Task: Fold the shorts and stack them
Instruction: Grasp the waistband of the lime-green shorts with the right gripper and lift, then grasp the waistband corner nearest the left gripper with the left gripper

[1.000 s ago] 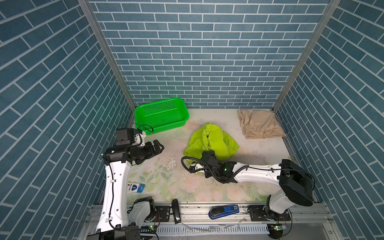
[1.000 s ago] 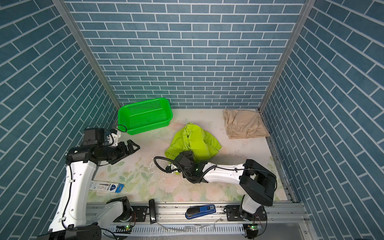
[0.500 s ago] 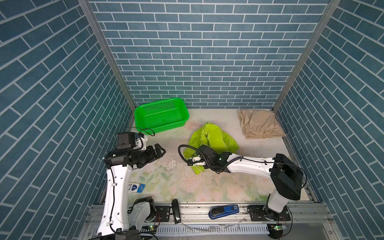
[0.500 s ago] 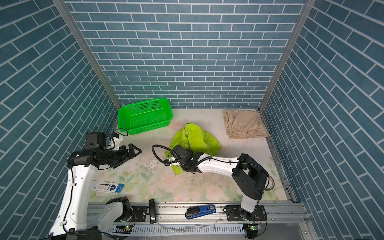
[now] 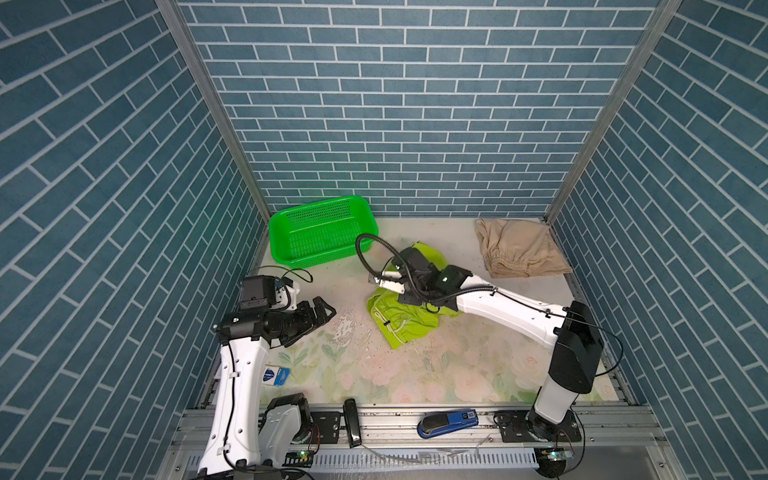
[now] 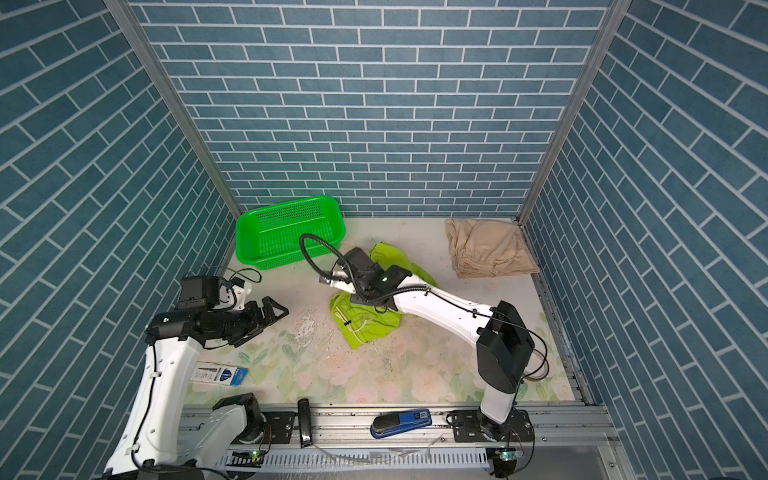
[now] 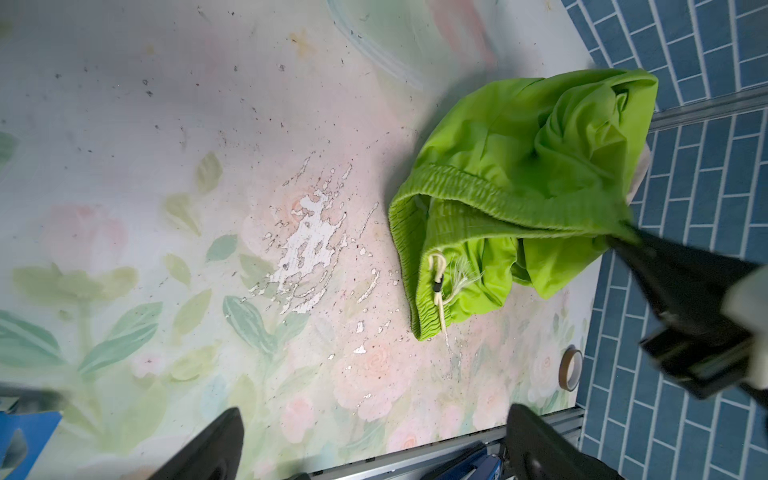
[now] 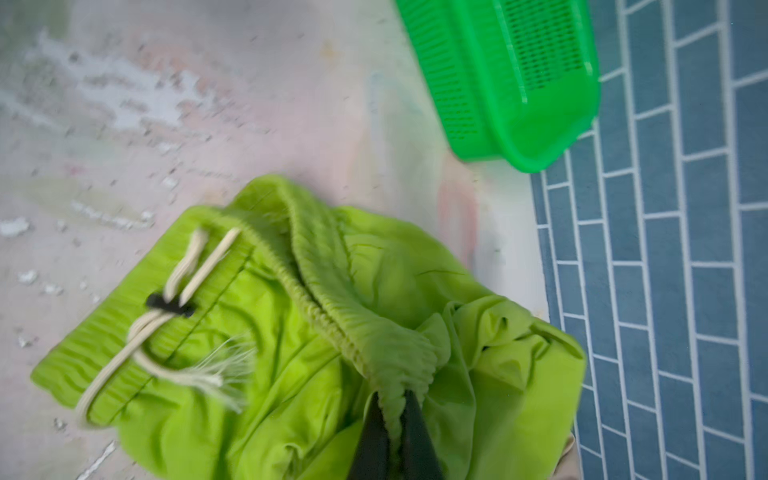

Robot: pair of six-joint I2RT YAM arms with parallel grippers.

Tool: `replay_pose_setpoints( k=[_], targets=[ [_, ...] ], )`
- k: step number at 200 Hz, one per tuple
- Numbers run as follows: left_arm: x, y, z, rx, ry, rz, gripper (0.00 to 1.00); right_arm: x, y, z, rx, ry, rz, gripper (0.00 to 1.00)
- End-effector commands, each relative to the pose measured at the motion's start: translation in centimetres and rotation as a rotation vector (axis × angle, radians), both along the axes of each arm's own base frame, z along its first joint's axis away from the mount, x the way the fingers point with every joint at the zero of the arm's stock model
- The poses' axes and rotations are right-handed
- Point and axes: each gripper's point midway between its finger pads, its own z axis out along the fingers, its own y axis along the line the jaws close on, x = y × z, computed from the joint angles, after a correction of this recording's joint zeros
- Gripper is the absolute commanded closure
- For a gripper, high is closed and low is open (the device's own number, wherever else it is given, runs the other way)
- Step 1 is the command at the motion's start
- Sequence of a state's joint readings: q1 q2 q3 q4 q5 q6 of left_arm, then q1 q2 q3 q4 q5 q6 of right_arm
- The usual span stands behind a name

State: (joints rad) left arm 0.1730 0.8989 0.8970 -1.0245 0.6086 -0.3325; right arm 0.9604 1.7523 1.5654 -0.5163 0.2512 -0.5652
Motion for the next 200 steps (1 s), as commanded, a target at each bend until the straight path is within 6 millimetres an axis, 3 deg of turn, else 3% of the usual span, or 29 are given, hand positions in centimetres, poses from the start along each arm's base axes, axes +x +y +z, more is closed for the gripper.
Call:
replay_pose_setpoints(
  k=[1,22,43,72,87,106,137,152,184,200],
  targets=[
    [0.7,-1.2,0.5,-0.055,-0.061,-0.008,0.00,1.1,-1.3,1.0,0.127,0.155,-0.135,1.00],
    [1.4,-2.8,0.2,-0.066,-0.076,-0.041,0.00,2.1,-1.8,2.2,0.245,0.254,-0.160,1.00],
    [2.9,-5.9,-0.4,-0.078,-0.103,-0.099,0.00,2.6,-2.3,2.6,0.322,0.335,-0.167,1.00],
    [4.6,-11.6,-3.2,-0.023,-0.132,-0.249,0.00,3.3,-3.0,2.6,0.398,0.424,-0.187,1.00],
    [4.6,-13.5,-5.4,0.006,-0.091,-0.309,0.00,3.7,-3.6,2.7,0.427,0.441,-0.203,1.00],
    [4.4,-14.7,-7.7,0.028,-0.029,-0.341,0.00,4.3,-4.3,3.0,0.464,0.444,-0.221,1.00],
    [4.6,-17.5,-8.6,-0.019,-0.090,-0.378,0.00,4.8,-5.2,3.0,0.512,0.451,-0.234,1.00],
    [3.9,-18.3,-10.2,-0.012,-0.068,-0.398,0.00,5.0,-5.4,2.9,0.522,0.457,-0.241,1.00],
    [2.9,-17.7,-13.9,0.052,0.034,-0.371,0.00,5.4,-5.8,3.0,0.558,0.467,-0.247,1.00],
    [2.6,-17.5,-14.7,0.052,0.060,-0.362,0.01,5.3,-5.9,3.1,0.566,0.467,-0.246,1.00]
  ],
)
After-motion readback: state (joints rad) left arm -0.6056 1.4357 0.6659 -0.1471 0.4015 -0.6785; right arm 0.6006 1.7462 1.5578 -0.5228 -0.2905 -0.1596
